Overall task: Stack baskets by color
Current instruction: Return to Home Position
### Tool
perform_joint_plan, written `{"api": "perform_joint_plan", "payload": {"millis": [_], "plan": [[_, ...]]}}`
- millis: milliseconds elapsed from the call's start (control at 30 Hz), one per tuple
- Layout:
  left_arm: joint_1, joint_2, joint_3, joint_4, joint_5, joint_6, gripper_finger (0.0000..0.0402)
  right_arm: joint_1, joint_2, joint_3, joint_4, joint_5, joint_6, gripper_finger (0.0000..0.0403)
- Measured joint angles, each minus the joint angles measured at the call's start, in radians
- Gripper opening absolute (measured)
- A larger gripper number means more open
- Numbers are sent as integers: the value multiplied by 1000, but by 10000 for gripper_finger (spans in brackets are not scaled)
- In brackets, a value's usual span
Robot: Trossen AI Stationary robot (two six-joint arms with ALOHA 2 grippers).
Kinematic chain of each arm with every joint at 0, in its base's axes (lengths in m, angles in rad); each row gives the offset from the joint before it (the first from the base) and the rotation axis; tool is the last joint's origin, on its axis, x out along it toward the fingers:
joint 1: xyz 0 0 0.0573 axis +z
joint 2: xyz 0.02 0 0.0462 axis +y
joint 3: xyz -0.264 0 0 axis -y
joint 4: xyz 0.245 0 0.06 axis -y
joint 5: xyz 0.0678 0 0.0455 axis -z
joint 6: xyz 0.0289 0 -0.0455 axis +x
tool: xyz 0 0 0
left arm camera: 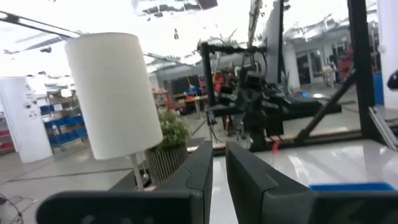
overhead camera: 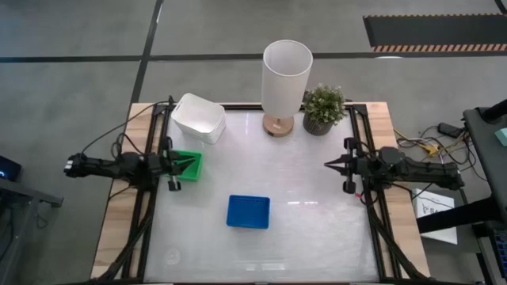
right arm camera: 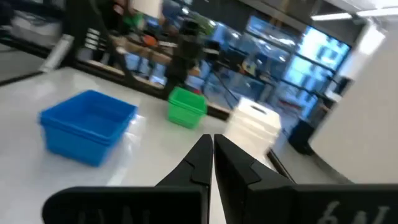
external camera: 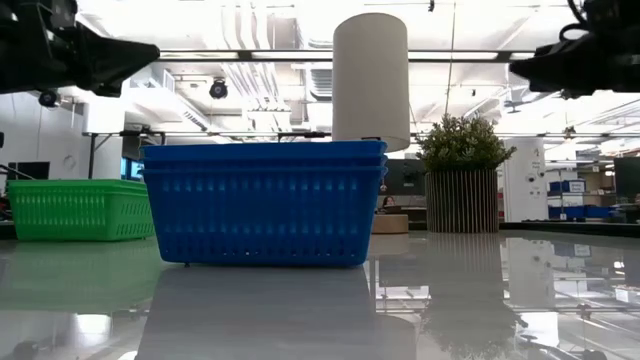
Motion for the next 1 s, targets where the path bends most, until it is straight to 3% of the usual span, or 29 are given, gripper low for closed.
{"api": "perform_joint_plan", "payload": {"millis": [300, 633, 1000], "plan": [[0, 54, 0, 6, -21, -3, 28, 0, -21, -103, 131, -163, 48, 9], [0, 89, -1, 9, -19, -3, 28, 0, 26, -103, 111, -160, 416, 9], [0, 109, -2, 16, -19, -3, 28, 0, 31, -104, 110, -160, 436, 9]]}}
